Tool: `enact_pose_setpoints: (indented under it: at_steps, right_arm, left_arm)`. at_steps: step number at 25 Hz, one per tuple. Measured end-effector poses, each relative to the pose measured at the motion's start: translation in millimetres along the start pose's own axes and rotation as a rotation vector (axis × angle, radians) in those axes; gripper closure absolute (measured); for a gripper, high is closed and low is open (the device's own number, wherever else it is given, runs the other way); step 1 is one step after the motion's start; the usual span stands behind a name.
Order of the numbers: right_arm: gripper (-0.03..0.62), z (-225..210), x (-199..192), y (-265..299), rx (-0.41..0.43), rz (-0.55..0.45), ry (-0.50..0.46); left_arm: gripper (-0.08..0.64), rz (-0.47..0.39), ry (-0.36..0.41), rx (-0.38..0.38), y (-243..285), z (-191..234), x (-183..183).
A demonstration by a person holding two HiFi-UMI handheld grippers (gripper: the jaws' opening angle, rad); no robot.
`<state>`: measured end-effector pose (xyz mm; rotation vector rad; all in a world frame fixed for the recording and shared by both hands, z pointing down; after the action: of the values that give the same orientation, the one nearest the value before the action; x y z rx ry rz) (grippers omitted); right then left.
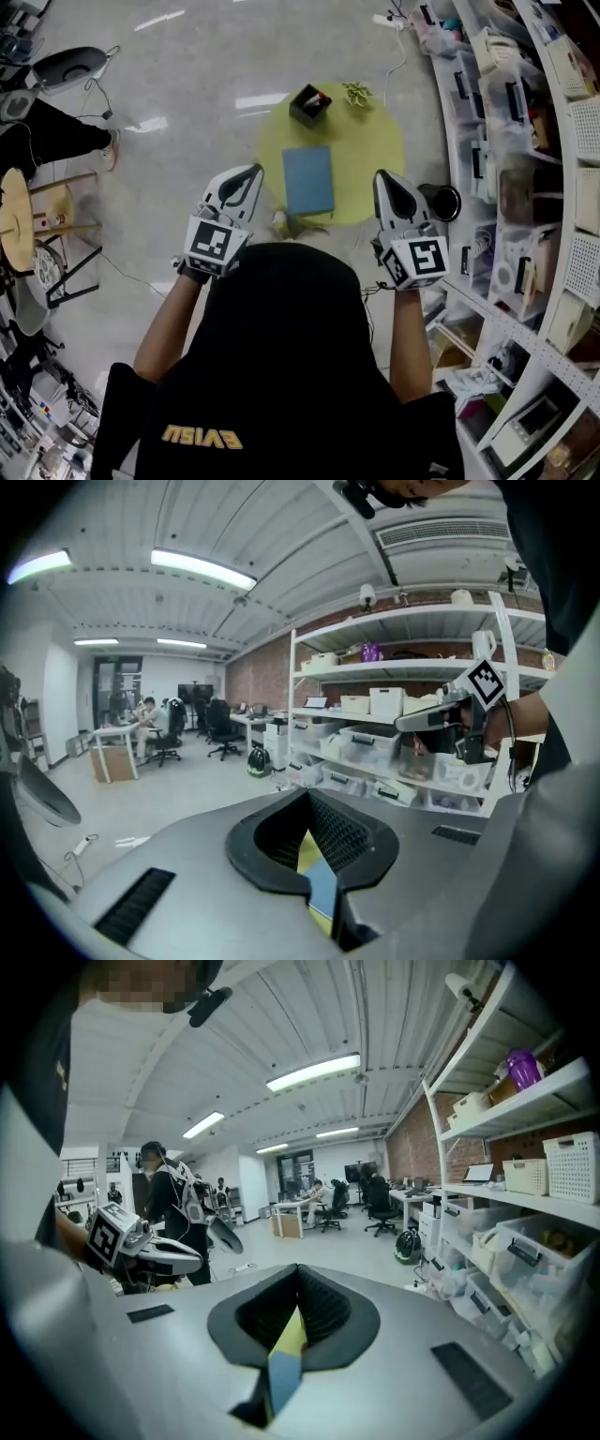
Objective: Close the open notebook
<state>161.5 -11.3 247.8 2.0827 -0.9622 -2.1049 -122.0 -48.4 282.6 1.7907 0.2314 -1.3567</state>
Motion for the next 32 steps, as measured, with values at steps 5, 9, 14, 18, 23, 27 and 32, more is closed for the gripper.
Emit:
enact_pose_setpoints:
  at_steps: [5, 9, 14, 18, 23, 27, 32]
  right_arm:
    - [0.591, 3, 23, -1, -0.036, 0.009, -0.038]
    - [0.591, 3, 28, 2, -0.034, 0.015, -0.072]
    - [0.591, 4, 29, -9, -0.05, 0.043, -0.102]
    - [0.591, 9, 26, -6, -0.067, 0.053, -0.113]
    - [0.591, 12, 17, 0, -0.055, 0.065, -0.127]
    - [0.591, 17, 11, -3, -0.044, 0.06, -0.112]
    - [0.591, 23, 2, -2, -0.031, 0.059, -0.075]
  left_arm:
    - [0.554, -0.03, 0.012, -0.065, 8, -2, -1]
    - [0.554, -0.092, -0.012, -0.074, 13, -5, 9]
    - [0.554, -0.107, 0.026, -0.118, 12, -15, 20]
    - [0.554, -0.127, 0.038, -0.153, 12, -16, 25]
    - [0.554, -0.123, 0.052, -0.152, 6, -21, 21]
    - [0.554, -0.107, 0.064, -0.145, 1, -26, 15]
    - [0.554, -0.106, 0.049, -0.127, -4, -25, 10]
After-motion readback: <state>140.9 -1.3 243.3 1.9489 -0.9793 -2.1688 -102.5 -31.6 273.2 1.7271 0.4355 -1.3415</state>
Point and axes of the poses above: the fingertips, and each gripper's own axes: y forward along the fingers, z to its left, x out of its top, the point moved 8 cm from there along -y, backward along the fingers, and after that the axes turned 9 degrees about z, right-handed, at the moved point
